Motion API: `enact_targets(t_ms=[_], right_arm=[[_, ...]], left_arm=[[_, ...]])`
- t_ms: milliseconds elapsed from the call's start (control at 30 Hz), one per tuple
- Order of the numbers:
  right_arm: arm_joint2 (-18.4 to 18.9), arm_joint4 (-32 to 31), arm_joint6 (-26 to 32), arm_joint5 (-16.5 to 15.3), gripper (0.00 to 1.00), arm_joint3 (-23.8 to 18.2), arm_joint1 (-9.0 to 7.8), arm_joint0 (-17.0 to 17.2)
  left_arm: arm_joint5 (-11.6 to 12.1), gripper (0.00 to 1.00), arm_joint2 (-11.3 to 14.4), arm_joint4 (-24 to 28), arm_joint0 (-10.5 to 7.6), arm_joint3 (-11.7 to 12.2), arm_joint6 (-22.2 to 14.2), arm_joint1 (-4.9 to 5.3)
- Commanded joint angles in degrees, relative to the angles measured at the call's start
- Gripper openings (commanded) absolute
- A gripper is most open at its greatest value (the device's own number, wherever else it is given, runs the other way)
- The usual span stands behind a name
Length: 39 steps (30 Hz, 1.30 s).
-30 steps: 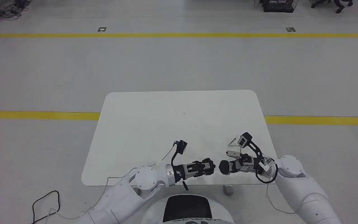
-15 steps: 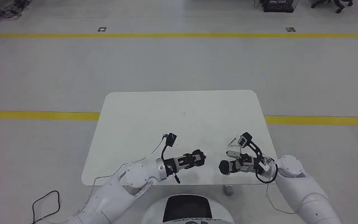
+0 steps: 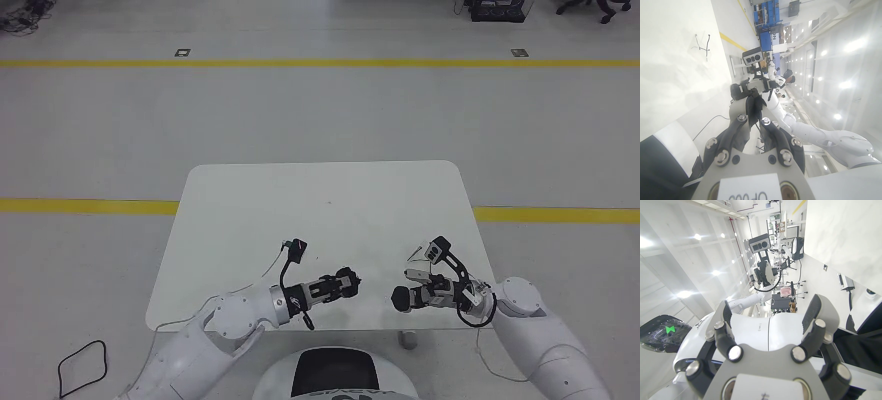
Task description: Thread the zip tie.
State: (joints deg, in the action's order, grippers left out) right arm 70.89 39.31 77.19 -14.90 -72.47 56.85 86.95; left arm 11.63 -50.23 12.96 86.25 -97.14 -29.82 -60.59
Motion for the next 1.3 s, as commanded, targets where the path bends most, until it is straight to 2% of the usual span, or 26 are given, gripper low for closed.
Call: enact_targets(t_ms=[0, 100, 300, 667, 767, 900, 967, 1033, 1100, 1267], right_arm=[[1.0, -4.4, -3.3, -0.1, 1.00, -1.6, -0.34, -0.8], [2.9, -11.9, -5.9, 1.0, 1.00, -4.7, -1.16, -1.3], [5.5, -33.9, -15.6, 5.3, 1.00, -14.9, -2.70, -0.3], [5.6, -34.8, -16.5, 5.1, 1.00, -15.5, -2.72, -0.1], [5.7, -41.6, -19.1, 6.8, 1.00, -18.1, -3.01, -0.7], [5.9, -53.4, -19.3, 13.0, 1.00, -23.8, -3.66, -1.6], [5.5, -55.7, -18.0, 15.0, 1.00, -25.0, -3.79, -2.1], [4.6, -62.2, -17.2, 18.3, 1.00, -26.5, -3.99, -3.3], [3.4, -65.2, -16.2, 18.4, 1.00, -27.4, -4.04, -3.7], [3.4, -65.2, -16.2, 18.4, 1.00, -27.4, -4.04, -3.7]], left_arm=[[0.0, 0.00, 0.0, 0.0, 0.00, 0.0, 0.0, 0.00], [0.0, 0.00, 0.0, 0.0, 0.00, 0.0, 0.0, 0.00], [0.0, 0.00, 0.0, 0.0, 0.00, 0.0, 0.0, 0.00], [0.0, 0.00, 0.0, 0.0, 0.00, 0.0, 0.0, 0.00], [0.0, 0.00, 0.0, 0.0, 0.00, 0.0, 0.0, 0.00], [0.0, 0.00, 0.0, 0.0, 0.00, 0.0, 0.0, 0.00], [0.0, 0.00, 0.0, 0.0, 0.00, 0.0, 0.0, 0.00], [0.0, 0.00, 0.0, 0.0, 0.00, 0.0, 0.0, 0.00], [0.0, 0.00, 0.0, 0.0, 0.00, 0.0, 0.0, 0.00], [0.0, 0.00, 0.0, 0.0, 0.00, 0.0, 0.0, 0.00]])
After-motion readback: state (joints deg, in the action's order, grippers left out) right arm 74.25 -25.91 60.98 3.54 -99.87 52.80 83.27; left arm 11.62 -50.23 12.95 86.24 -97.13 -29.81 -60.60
